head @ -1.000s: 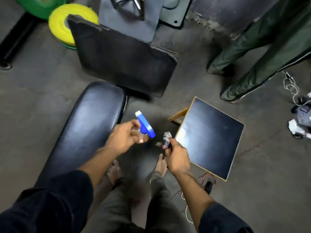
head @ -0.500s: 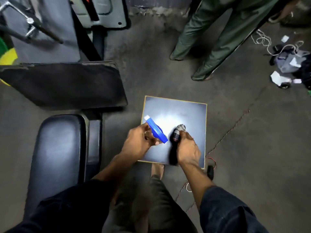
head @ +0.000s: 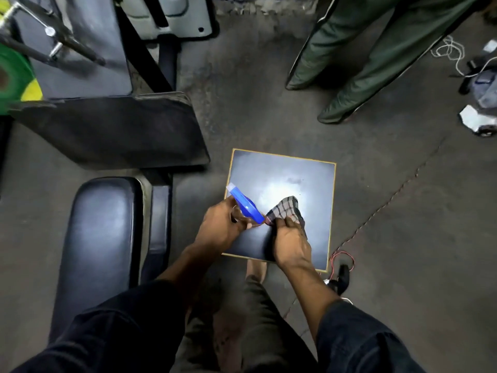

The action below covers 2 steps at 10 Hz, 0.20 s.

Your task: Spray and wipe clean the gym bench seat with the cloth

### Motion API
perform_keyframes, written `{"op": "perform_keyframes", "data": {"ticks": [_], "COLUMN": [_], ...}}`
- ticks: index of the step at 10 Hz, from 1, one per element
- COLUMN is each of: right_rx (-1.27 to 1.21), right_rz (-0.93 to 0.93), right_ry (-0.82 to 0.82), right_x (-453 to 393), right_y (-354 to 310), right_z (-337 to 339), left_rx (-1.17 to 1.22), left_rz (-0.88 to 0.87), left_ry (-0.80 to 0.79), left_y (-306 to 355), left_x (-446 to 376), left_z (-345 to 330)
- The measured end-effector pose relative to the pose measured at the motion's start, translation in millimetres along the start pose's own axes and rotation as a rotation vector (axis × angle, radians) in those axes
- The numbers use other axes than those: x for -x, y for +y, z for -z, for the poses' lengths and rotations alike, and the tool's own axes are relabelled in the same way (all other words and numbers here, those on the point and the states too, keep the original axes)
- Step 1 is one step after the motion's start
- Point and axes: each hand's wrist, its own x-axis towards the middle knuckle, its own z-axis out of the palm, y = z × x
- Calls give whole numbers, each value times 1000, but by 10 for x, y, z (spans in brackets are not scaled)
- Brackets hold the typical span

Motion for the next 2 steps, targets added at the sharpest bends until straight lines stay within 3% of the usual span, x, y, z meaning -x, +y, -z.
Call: {"op": "perform_keyframes", "data": {"ticks": [2], "right_rx": [86], "right_rz": [93], "right_ry": [76], "right_x": [198], "right_y": [-71], "right_z": [56], "left_rx": [12], "left_rz": [-1], "left_ry": [61], "left_y": [-152], "left_x": [139], "left_z": [46]}}
